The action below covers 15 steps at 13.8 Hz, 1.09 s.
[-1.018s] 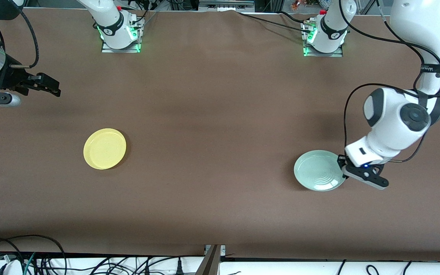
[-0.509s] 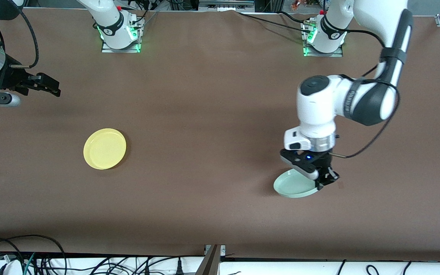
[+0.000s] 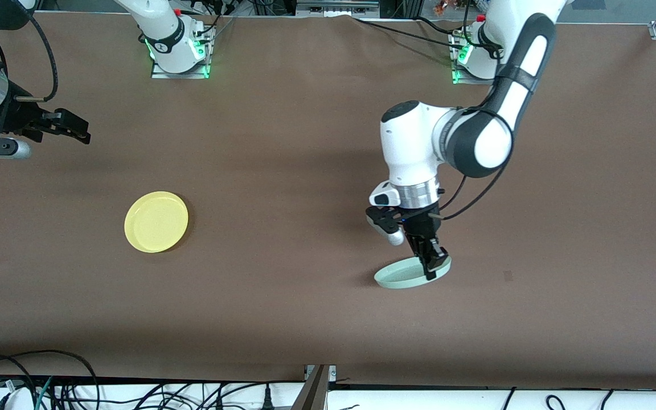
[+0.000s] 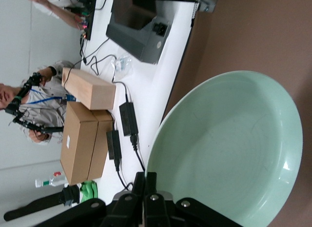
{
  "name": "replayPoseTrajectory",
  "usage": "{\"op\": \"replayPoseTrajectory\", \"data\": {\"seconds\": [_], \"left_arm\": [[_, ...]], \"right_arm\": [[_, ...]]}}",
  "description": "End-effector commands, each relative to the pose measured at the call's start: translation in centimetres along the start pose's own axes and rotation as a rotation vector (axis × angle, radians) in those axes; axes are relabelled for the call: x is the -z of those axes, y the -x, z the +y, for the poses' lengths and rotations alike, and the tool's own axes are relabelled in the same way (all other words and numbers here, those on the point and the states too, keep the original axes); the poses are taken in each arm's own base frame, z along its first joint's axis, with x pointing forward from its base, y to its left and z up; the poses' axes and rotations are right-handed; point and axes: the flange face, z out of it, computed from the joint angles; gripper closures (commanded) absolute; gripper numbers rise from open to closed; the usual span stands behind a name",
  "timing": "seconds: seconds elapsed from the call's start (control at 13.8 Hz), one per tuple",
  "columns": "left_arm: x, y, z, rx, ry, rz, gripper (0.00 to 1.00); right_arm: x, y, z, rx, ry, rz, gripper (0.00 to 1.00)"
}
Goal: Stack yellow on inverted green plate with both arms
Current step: 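Lift the green plate and flip it over with the left gripper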
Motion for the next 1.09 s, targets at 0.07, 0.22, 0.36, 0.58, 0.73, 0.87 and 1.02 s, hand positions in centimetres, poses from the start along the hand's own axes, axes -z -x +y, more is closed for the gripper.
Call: {"op": "replayPoseTrajectory", "data": {"seconds": [0.07,0.22,0.36,0.58,0.73,0.87,1.02], "left_arm": [[-0.3,-3.8,2.2,0.003,-0.043,0.029,1.00],[-0.1,-4.7,4.7,0.015,-0.082,0.025,1.00],[-0.4,-5.5,7.8,0.023,-0.170,0.001,1.00],[-0.2,-6.4,11.2,0.034,-0.250,-0.055,1.00],[1.6,-7.3,13.0,0.013,-0.295,-0.094,1.00],[2.4,-7.7,14.6,0.019,-0.314,-0.100,1.00],[2.6,-7.9,16.6,0.019,-0.339,-0.125,1.00]], "right_arm": [[0.4,-0.1,-0.3,0.000,-0.009,-0.007,0.00],[0.4,-0.1,-0.3,0.000,-0.009,-0.007,0.00],[0.4,-0.1,-0.3,-0.001,-0.009,-0.007,0.00],[0.4,-0.1,-0.3,0.000,-0.009,-0.007,0.00],[0.4,-0.1,-0.3,-0.001,-0.009,-0.009,0.00],[0.3,-0.1,-0.4,0.000,-0.010,-0.012,0.00],[0.3,-0.1,-0.3,0.000,-0.009,-0.012,0.00]]}}
